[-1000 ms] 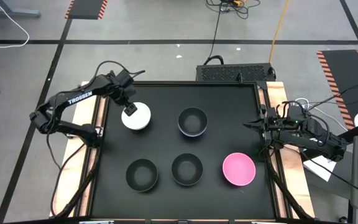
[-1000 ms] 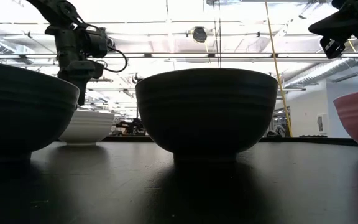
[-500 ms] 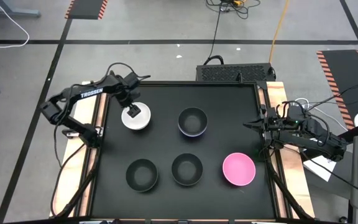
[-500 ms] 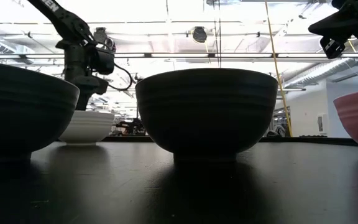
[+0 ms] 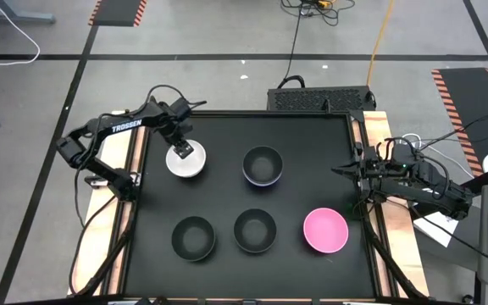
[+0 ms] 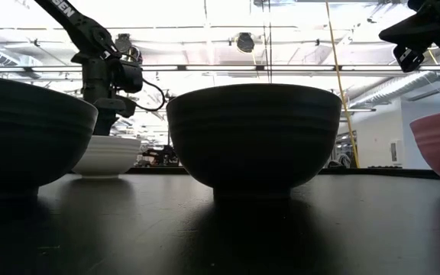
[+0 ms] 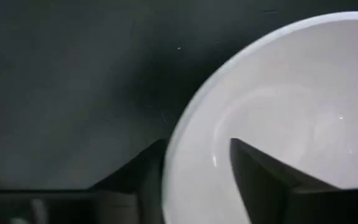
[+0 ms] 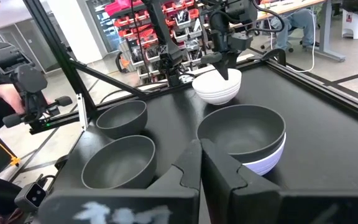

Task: Nest bowls inside each other
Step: Stack the white bowl on top of the black bowl

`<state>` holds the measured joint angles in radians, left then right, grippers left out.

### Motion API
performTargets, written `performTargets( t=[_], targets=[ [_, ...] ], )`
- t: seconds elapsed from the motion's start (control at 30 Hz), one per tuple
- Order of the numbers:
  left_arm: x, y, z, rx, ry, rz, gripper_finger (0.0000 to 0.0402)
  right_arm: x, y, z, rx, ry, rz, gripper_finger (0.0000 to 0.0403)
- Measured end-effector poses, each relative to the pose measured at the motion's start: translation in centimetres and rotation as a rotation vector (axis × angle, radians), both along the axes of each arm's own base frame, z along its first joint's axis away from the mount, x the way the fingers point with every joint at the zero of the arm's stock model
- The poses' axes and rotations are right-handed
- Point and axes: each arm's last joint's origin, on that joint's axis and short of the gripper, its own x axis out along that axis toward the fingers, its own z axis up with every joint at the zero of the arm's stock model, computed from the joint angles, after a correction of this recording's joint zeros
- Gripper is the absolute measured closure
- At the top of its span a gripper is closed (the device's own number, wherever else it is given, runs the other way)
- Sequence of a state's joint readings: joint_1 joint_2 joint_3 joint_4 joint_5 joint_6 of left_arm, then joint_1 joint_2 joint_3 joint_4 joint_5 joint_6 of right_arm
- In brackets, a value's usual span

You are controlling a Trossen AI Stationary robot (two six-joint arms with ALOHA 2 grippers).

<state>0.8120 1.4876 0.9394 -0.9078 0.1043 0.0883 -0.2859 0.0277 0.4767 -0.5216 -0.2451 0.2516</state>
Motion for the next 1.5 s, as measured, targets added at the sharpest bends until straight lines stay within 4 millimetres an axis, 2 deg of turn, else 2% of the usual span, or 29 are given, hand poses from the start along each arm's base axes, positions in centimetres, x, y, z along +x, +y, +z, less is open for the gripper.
performTargets(
  t=[0.2, 0.27, 0.57, 1.07, 1.17, 1.3, 1.5],
  targets=[
    [-0.1, -0.1, 0.0, -0.002, 0.007, -0.029, 0.0370, 0.0, 0.0, 0.0, -0.001, 0.000, 0.000, 0.0403],
    [-0.1, -0.1, 0.0, -0.003, 0.005, -0.033, 0.0389, 0.0, 0.0, 0.0, -0.001, 0.000, 0.000, 0.0403],
    [0.4, -0.3, 0.0, 0.014, -0.005, -0.102, 0.0395, 0.0, 0.0, 0.0, -0.001, 0.000, 0.000, 0.0403],
    [2.4, -1.2, 0.6, 0.040, -0.172, -0.245, 0.0398, 0.0, 0.0, 0.0, 0.001, 0.000, 0.000, 0.0403],
    [2.7, -1.6, 1.5, 0.078, -0.219, -0.269, 0.0398, 0.0, 0.0, 0.0, 0.001, 0.000, 0.000, 0.0403],
    [2.8, -2.8, 3.6, 0.165, -0.311, -0.316, 0.0398, 0.0, 0.0, 0.0, 0.002, 0.000, 0.000, 0.0403],
    [1.0, -4.9, 7.3, 0.274, -0.427, -0.337, 0.0398, 0.0, 0.0, 0.0, 0.001, -0.001, 0.000, 0.0403]
  ],
)
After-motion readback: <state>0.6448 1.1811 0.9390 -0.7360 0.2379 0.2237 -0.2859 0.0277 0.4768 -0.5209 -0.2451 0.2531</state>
